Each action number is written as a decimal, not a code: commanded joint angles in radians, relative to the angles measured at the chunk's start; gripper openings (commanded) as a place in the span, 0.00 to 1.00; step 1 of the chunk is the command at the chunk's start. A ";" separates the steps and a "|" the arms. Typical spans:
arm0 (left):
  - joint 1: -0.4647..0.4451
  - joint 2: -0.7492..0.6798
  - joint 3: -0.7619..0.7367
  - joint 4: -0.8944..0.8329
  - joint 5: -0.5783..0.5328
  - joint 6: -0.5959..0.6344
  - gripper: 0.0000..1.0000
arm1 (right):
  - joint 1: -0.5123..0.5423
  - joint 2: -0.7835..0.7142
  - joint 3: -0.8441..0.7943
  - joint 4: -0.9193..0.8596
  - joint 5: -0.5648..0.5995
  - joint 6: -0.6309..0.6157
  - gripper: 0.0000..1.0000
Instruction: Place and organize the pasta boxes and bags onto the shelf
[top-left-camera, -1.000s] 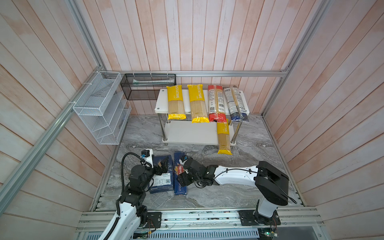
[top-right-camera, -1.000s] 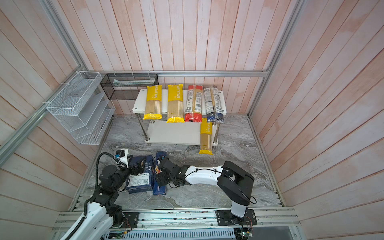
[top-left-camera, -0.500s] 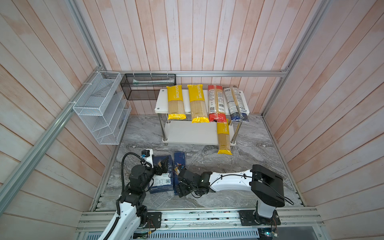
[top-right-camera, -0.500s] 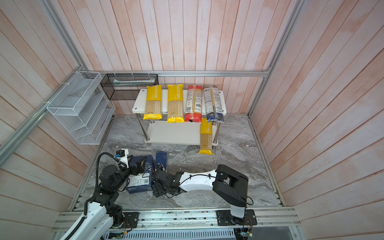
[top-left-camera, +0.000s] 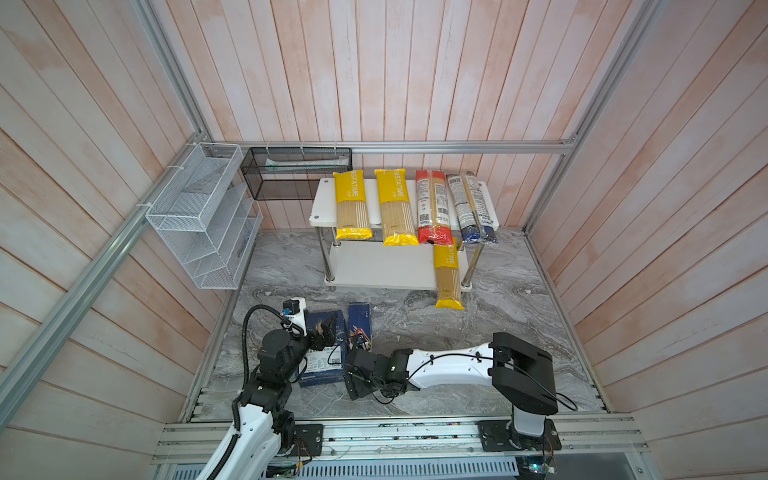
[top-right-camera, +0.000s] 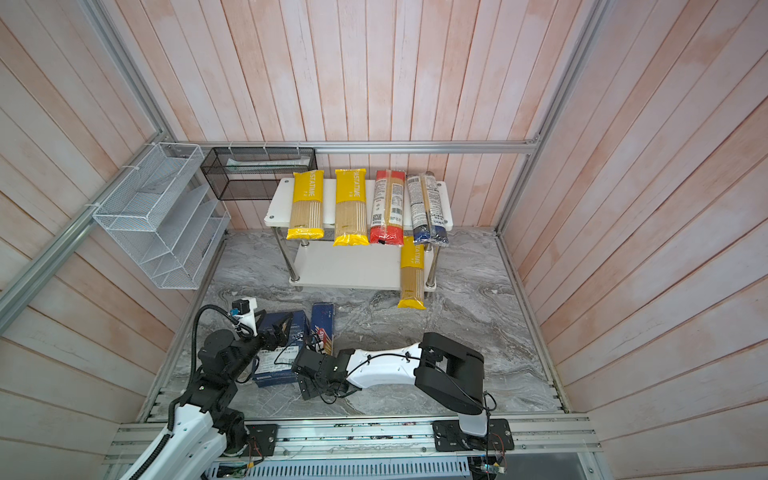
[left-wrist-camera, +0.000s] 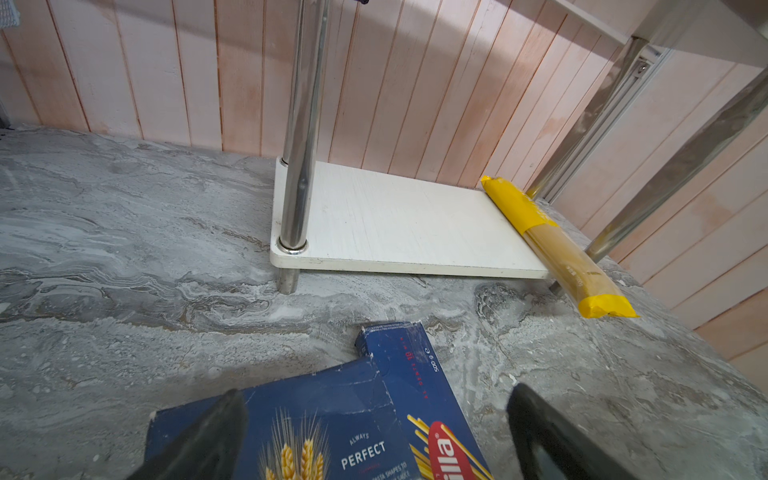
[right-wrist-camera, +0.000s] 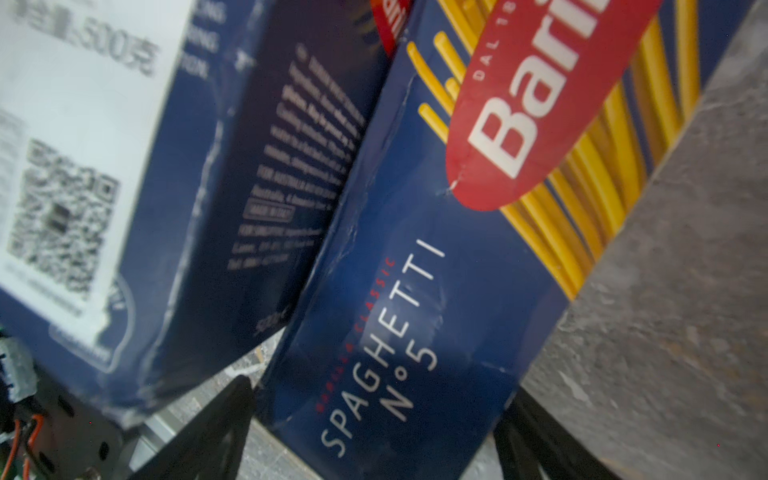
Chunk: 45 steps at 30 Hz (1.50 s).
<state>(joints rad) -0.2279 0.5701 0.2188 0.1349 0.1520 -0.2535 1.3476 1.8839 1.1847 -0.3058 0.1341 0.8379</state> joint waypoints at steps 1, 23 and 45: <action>0.005 -0.009 0.004 0.010 -0.002 0.013 1.00 | 0.007 0.037 0.006 -0.062 0.039 0.013 0.87; 0.005 0.000 0.007 0.011 0.001 0.013 1.00 | -0.022 -0.270 -0.185 -0.088 0.121 -0.122 0.87; 0.005 -0.004 0.007 0.006 -0.004 0.012 1.00 | -0.020 -0.029 0.029 -0.196 0.149 -0.084 0.98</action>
<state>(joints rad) -0.2279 0.5701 0.2188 0.1349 0.1520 -0.2535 1.3277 1.8378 1.1957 -0.4599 0.2588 0.7338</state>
